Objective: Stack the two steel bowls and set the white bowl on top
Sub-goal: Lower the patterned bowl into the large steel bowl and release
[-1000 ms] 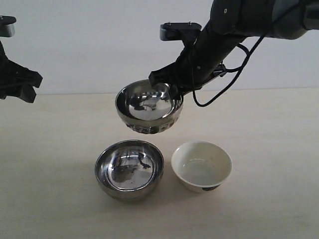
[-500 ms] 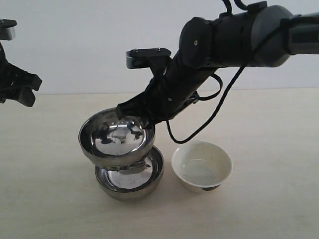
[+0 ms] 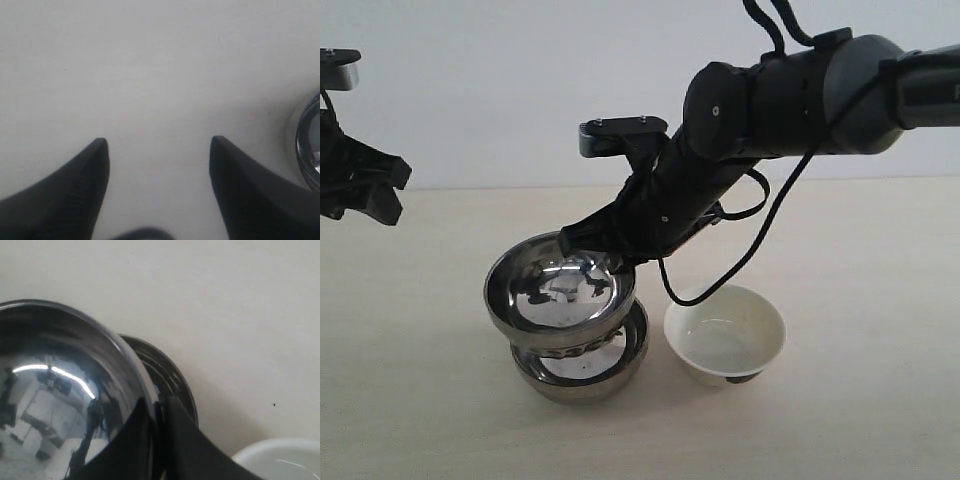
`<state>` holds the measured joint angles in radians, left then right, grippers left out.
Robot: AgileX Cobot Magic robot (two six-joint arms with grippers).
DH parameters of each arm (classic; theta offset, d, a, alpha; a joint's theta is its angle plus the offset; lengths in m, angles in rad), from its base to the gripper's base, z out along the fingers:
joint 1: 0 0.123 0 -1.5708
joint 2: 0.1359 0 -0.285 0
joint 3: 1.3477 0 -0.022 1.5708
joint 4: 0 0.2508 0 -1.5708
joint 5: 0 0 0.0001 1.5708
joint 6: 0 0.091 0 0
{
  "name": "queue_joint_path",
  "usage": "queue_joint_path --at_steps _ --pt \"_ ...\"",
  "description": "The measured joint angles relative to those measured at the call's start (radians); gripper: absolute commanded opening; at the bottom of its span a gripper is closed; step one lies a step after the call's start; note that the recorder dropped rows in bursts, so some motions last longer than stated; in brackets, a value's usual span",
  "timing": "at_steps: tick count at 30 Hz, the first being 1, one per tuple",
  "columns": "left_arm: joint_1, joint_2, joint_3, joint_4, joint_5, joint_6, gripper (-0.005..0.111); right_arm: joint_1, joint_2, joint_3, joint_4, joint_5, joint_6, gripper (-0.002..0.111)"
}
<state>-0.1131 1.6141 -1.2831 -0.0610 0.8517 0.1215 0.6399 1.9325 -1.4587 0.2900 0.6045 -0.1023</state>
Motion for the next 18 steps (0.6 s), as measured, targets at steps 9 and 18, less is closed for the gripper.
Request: queue_joint_path --at_steps 9,18 --pt "0.000 0.000 0.000 0.000 0.000 0.002 0.056 0.000 0.000 0.004 0.004 0.007 0.000 0.000" --pt "0.000 0.000 0.000 -0.002 0.000 0.002 0.056 0.000 0.000 0.057 0.004 -0.031 0.009 0.000"
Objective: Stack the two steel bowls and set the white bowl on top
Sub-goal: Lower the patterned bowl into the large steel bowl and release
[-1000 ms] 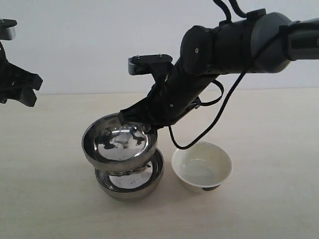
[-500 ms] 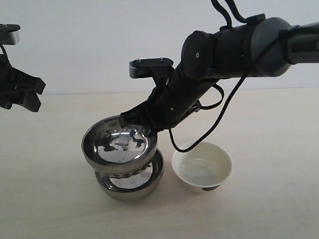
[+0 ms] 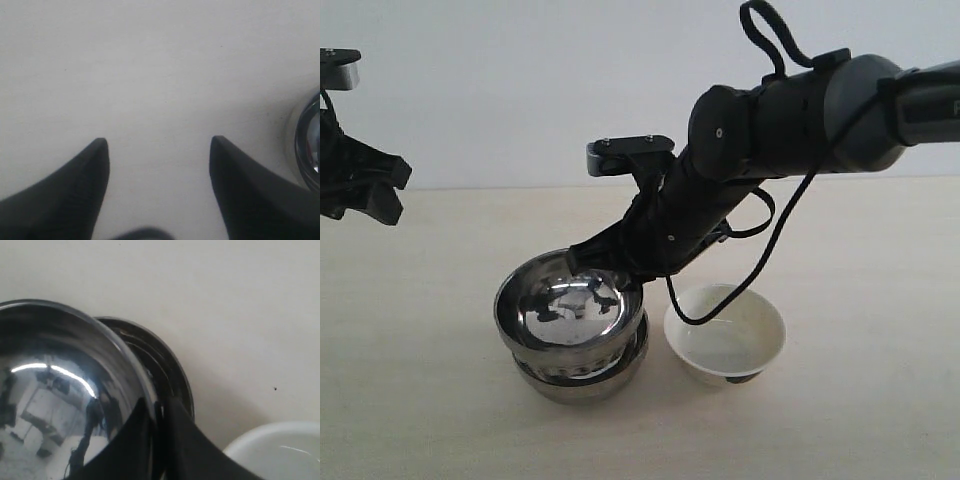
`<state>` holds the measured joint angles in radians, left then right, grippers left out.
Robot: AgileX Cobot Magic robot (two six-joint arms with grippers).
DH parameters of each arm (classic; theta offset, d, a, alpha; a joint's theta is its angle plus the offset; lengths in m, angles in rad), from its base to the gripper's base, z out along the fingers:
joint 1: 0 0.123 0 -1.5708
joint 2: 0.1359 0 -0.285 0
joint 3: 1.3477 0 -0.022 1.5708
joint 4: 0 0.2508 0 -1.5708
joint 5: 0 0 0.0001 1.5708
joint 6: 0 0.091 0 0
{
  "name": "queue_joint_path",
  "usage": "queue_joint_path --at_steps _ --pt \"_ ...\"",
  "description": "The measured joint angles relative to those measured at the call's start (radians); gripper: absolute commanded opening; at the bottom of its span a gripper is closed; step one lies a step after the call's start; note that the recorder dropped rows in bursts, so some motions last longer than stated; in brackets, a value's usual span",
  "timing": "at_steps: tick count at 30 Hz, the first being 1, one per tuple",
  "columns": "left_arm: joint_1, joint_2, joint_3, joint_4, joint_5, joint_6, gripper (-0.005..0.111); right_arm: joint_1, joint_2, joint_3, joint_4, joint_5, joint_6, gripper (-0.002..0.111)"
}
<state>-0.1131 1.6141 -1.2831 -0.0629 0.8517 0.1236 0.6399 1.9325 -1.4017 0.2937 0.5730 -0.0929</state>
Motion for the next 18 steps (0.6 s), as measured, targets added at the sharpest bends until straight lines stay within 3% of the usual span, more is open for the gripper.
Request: queue_joint_path --at_steps 18 --pt "0.000 0.000 0.000 0.000 0.000 0.002 0.056 0.000 0.000 0.016 -0.023 -0.021 0.002 0.001"
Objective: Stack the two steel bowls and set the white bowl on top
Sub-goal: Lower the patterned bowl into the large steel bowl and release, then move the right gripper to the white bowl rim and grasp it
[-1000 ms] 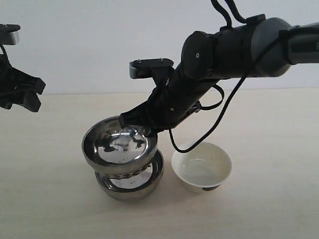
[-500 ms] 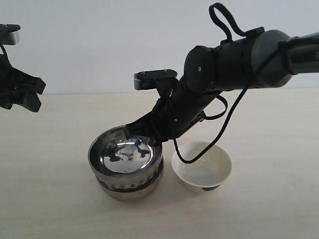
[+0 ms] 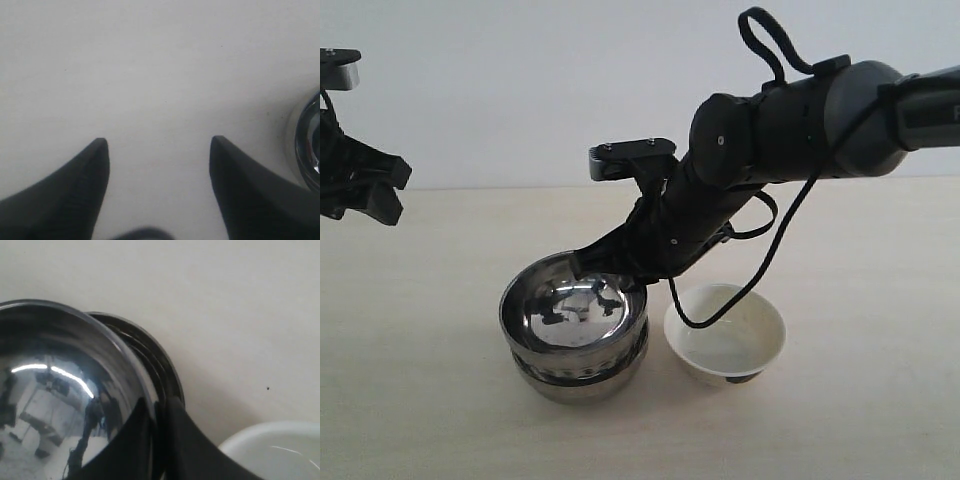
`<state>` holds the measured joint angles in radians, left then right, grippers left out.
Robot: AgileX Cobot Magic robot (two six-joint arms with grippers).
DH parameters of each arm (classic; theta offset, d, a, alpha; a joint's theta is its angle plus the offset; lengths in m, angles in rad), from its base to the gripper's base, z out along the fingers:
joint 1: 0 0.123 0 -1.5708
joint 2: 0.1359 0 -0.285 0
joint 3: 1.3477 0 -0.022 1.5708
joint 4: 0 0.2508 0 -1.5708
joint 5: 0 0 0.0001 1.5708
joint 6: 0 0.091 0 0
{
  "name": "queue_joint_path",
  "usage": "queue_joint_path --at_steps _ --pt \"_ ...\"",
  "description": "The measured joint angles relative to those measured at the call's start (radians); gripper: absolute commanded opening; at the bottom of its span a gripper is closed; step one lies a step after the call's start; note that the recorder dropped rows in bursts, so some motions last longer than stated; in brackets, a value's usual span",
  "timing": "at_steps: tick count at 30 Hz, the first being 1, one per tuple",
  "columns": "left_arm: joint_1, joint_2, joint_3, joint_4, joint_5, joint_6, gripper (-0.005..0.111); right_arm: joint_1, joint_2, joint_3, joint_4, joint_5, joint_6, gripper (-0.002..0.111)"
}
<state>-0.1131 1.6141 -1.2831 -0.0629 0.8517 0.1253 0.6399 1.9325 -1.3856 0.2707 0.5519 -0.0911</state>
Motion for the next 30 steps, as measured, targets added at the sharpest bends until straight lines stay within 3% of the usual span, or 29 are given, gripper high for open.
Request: queue_joint_path --at_steps 3,6,8,14,18,20,24,26,30 --pt "0.000 0.000 0.000 0.000 0.000 0.000 0.056 0.000 0.000 0.000 -0.002 -0.006 0.002 0.014" --pt "0.000 0.000 0.000 0.000 0.000 0.000 0.056 0.000 0.000 0.000 0.002 -0.014 0.004 0.039" --pt "0.000 0.000 0.000 0.000 0.000 0.000 0.056 0.000 0.000 0.000 0.004 -0.016 0.008 0.049" --pt "0.000 0.000 0.000 -0.002 0.000 0.000 0.056 0.000 0.000 0.000 0.002 -0.018 0.016 0.030" --pt "0.000 0.000 0.000 -0.002 0.000 0.000 0.056 0.000 0.000 0.000 -0.015 -0.022 0.026 0.011" --pt "0.000 0.000 0.000 -0.002 0.000 0.002 0.056 0.000 0.000 0.000 -0.057 -0.018 0.056 0.014" --pt "0.000 0.000 0.000 -0.004 0.004 0.006 0.056 -0.045 -0.015 0.000 -0.169 0.039 0.164 0.046" --pt "0.000 0.000 0.000 -0.004 0.004 0.008 0.056 -0.099 -0.036 0.000 -0.186 0.095 0.180 0.045" --pt "0.000 0.000 0.000 -0.005 0.006 0.008 0.056 -0.166 -0.041 0.000 -0.192 0.189 0.182 0.032"
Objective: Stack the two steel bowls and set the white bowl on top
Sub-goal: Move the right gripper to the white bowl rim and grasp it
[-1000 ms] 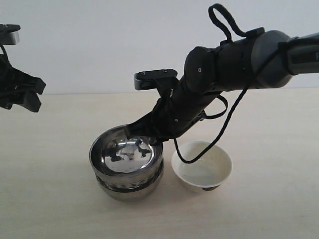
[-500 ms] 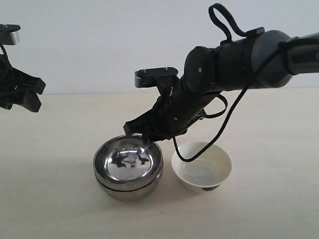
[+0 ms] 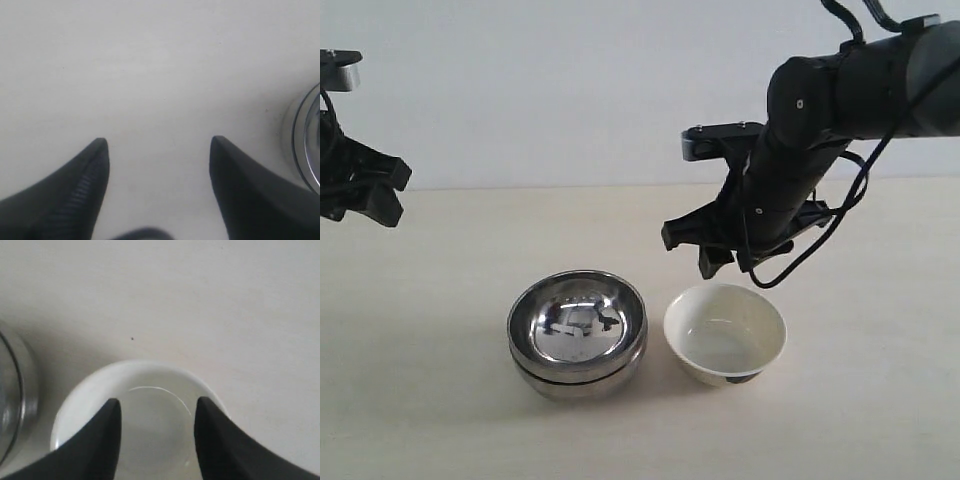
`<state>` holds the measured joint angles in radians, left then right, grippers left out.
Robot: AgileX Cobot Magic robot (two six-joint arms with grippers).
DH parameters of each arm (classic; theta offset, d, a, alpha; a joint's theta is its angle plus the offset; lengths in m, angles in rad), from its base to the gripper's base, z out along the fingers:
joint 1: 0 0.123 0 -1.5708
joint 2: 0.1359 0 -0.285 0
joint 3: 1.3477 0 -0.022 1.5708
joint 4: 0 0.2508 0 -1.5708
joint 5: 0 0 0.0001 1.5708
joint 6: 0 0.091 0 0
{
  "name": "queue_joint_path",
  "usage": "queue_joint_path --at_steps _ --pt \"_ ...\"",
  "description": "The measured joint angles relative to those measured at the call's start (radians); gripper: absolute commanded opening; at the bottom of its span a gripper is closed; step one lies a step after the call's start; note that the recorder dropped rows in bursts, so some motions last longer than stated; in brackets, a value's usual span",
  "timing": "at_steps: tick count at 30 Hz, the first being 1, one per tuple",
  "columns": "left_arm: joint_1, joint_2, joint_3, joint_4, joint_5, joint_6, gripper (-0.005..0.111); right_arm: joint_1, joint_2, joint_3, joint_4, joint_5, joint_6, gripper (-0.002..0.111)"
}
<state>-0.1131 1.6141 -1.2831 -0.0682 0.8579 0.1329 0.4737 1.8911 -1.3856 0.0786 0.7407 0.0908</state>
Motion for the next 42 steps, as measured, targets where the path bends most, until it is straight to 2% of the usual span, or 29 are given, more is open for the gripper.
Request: queue_joint_path --at_steps 6,14,18,25,27,28,30,37,42 --pt "0.000 0.000 0.020 -0.011 -0.002 0.009 0.056 -0.017 0.000 0.000 -0.027 0.045 0.002 0.046" --pt "0.000 0.000 0.020 -0.013 -0.002 0.009 0.056 -0.067 0.000 0.002 -0.128 0.133 0.067 0.046" --pt "0.000 0.000 0.020 -0.013 -0.008 0.009 0.056 -0.089 0.000 0.057 -0.132 0.089 0.056 0.046" --pt "0.000 0.000 0.020 -0.014 -0.010 0.010 0.056 -0.089 0.033 0.134 0.008 -0.024 -0.047 0.046" --pt "0.000 0.000 0.020 -0.016 -0.010 0.010 0.056 -0.089 0.047 0.135 0.033 -0.031 -0.059 0.037" --pt "0.000 0.000 0.020 -0.016 -0.010 0.010 0.056 -0.089 0.050 0.135 0.035 -0.033 -0.061 0.021" --pt "0.000 0.000 0.020 -0.016 -0.010 0.010 0.056 -0.089 0.054 0.138 0.037 -0.038 -0.064 0.000" --pt "0.000 0.000 0.020 -0.016 -0.010 0.010 0.056 -0.089 0.034 0.138 0.046 -0.072 -0.065 0.000" --pt "0.000 0.000 0.020 -0.018 -0.024 0.010 0.056 -0.089 -0.030 0.039 0.024 0.022 -0.063 0.000"
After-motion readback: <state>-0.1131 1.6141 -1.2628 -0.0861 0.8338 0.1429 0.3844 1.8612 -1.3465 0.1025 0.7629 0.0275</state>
